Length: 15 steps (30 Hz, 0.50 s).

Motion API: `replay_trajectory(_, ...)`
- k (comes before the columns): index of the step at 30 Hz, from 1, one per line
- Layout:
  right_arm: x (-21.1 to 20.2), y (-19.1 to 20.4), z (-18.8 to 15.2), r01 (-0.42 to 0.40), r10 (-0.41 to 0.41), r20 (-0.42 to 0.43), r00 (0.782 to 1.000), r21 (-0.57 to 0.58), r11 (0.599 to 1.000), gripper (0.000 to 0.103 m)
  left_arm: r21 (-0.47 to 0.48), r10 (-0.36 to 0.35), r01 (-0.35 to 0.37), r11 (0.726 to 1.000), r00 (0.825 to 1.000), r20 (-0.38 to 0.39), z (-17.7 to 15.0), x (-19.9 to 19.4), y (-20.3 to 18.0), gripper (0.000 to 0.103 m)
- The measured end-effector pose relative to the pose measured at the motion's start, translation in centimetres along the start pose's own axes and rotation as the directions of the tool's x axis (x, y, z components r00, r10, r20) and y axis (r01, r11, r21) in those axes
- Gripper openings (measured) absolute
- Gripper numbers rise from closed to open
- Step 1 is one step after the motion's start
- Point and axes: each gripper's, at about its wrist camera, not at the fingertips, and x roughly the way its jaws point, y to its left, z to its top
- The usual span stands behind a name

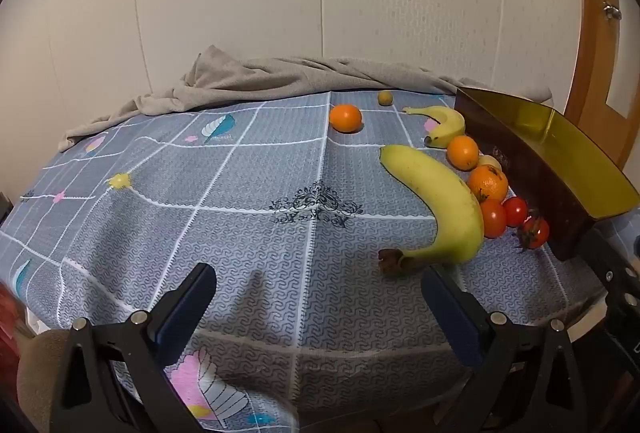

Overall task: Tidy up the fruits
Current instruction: 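Reach the right gripper to the red cherry tomatoes and grasp one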

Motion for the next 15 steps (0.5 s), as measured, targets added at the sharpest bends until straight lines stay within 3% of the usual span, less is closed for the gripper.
replay_trajectory(15, -0.76, 0.80, -0.07, -0.030, 0.032, 0.037, 0.999, -0.053, 0.998, 0.102, -0.003, 0.004, -0.004, 1.000, 1.000, -0.013, -0.30, 0.40, -0.07, 0.103)
